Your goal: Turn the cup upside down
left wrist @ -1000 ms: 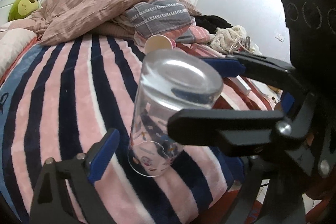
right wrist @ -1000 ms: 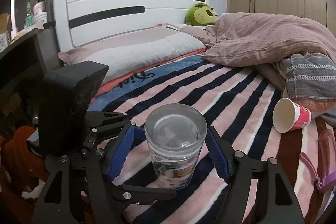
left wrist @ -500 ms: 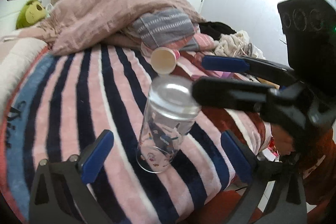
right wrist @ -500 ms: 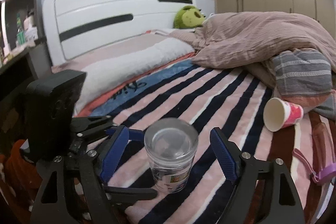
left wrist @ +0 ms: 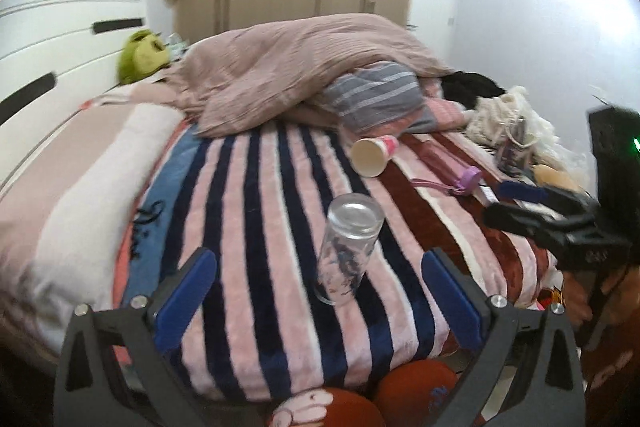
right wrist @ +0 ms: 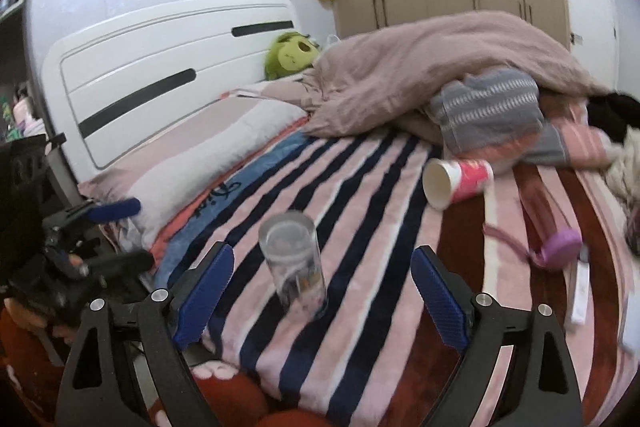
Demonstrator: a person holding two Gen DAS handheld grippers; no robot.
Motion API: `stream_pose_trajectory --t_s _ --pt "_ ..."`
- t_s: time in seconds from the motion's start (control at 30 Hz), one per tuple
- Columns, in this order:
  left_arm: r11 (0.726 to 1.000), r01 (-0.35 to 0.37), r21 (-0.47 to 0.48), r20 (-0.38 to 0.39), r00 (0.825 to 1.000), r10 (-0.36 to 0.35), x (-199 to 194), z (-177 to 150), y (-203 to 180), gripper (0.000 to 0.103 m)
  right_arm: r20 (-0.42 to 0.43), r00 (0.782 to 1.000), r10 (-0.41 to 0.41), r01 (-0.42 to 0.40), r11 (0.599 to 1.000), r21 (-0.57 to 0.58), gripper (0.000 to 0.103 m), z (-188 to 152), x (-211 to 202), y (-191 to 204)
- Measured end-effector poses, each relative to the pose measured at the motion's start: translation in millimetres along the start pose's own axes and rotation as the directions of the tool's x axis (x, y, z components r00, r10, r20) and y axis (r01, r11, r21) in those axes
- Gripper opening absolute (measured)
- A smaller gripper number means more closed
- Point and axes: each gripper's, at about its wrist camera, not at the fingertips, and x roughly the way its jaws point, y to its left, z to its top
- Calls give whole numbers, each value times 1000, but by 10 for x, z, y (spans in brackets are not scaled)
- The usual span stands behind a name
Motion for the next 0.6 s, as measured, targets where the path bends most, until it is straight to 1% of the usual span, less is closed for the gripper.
stream_pose_trajectory --t_s 0.13,0.27,0.6 --pt "999 -17 -40 -17 1000 16 -96 -44 27 102 -24 1000 3 -3 1000 10 90 -125 -126 31" --pt "999 -37 -37 -22 999 37 -158 -86 -5 102 -26 1000 9 -9 1000 -5 90 -169 -167 107" --pt "999 -37 -39 -14 999 37 -240 -95 -46 102 -19 1000 15 -15 1000 -1 90 -223 -269 175"
